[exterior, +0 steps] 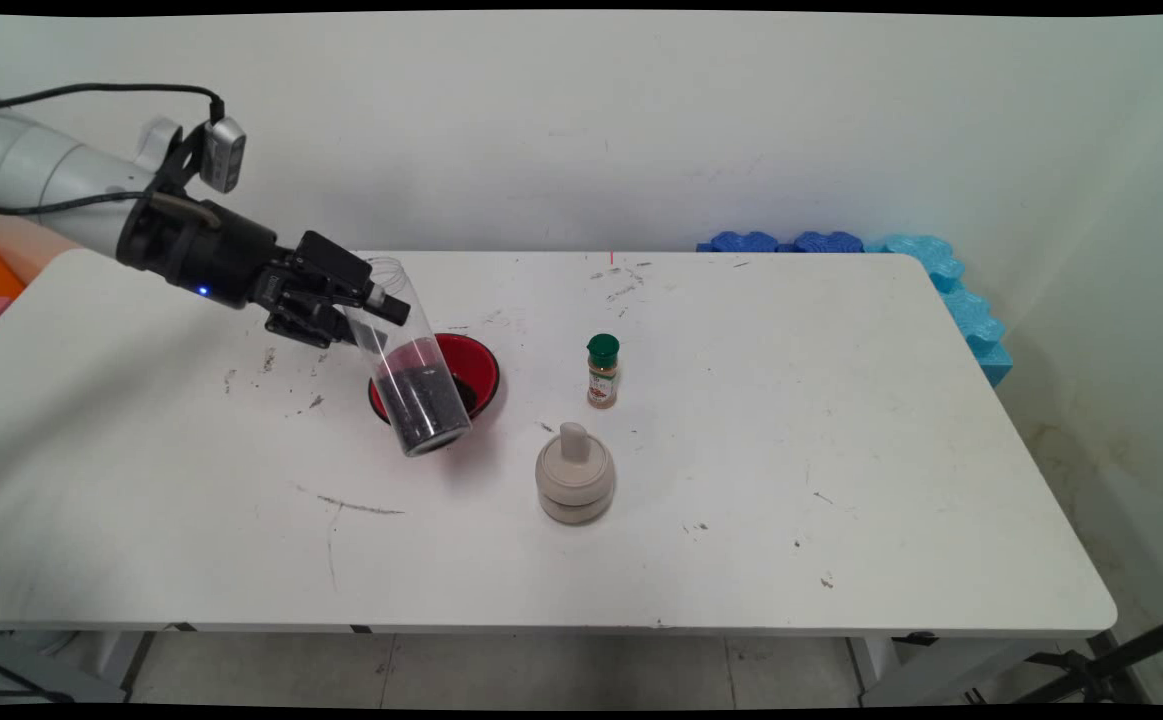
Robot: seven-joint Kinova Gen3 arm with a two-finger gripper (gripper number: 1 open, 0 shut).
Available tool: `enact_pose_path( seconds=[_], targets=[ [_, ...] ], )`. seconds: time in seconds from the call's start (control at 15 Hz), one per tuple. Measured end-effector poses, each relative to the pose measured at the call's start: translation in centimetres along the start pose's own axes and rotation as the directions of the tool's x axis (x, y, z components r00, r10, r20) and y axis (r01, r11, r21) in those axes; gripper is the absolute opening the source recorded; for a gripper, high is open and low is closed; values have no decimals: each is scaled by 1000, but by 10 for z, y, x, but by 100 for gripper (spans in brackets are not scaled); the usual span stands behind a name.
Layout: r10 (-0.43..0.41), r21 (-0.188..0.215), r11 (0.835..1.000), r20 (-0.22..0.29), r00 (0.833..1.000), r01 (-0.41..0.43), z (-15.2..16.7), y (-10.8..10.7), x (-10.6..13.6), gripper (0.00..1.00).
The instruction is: Pour the black seasoning powder in the red bowl
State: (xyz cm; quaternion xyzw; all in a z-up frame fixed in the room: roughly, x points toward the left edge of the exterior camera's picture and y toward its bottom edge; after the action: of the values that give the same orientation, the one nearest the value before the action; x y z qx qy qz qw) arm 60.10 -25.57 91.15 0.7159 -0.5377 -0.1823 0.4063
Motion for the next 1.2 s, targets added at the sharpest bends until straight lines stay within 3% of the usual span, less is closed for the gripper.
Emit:
enact_pose_path(
  seconds=[0.2, 0.47, 1.0, 1.2],
  targets=[
    [-84, -3, 996, 1, 996, 84, 1, -5, 0, 0],
    [-213, -8, 977, 9, 977, 213, 3, -12, -1, 0],
    [-416, -24, 909, 12, 909, 416, 11, -22, 4, 0],
    [-489, -37, 871, 12, 872, 489, 14, -24, 7, 0]
  ],
)
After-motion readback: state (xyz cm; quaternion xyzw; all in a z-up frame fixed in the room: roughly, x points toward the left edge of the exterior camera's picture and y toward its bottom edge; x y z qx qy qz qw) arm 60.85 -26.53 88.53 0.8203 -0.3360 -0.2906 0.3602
